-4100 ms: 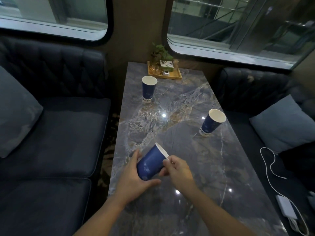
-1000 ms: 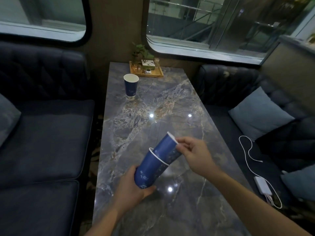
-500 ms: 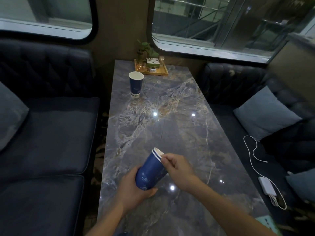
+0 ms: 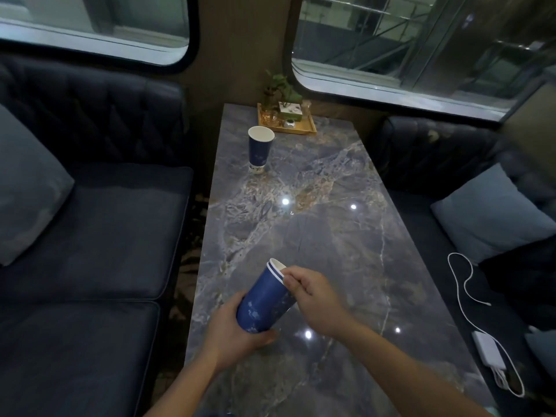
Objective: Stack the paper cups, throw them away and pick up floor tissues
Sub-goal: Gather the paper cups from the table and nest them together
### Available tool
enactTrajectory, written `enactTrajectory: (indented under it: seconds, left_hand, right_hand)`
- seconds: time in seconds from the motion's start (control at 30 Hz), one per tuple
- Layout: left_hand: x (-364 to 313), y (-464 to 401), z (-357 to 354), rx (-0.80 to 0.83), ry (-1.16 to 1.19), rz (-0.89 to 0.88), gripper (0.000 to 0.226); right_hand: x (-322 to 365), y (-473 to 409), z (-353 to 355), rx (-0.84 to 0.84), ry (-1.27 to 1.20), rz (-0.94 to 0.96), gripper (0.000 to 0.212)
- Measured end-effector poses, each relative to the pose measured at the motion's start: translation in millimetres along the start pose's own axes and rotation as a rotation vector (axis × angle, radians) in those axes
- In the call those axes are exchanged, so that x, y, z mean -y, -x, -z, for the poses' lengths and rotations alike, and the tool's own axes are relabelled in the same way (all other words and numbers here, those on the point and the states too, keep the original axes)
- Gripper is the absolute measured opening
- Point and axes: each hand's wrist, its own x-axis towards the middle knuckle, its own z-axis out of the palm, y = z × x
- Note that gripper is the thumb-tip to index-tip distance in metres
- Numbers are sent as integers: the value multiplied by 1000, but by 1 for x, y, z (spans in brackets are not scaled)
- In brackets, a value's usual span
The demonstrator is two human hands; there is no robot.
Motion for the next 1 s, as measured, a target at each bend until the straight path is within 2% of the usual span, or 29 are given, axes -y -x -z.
enactTrajectory:
  seconds: [0.33, 0.53, 0.63, 0.8, 1.0]
  left_hand:
    - [13, -34, 22, -96, -36, 38, 64]
    - [19, -68, 37, -140, -46, 32, 78]
    - [26, -90, 46, -190, -38, 36, 80]
    - [27, -129, 62, -248, 39, 41, 71]
    - [32, -166, 75, -301, 108, 61, 72]
  right_hand:
    - [-6, -47, -2, 177, 38, -1, 29]
    - [-14, -93, -7, 230, 6, 33, 35]
    - [-20, -122, -7, 204, 1, 37, 34]
    - [-33, -183, 0, 59, -9, 7, 27]
    - [-40, -269, 13, 7, 216, 4, 44]
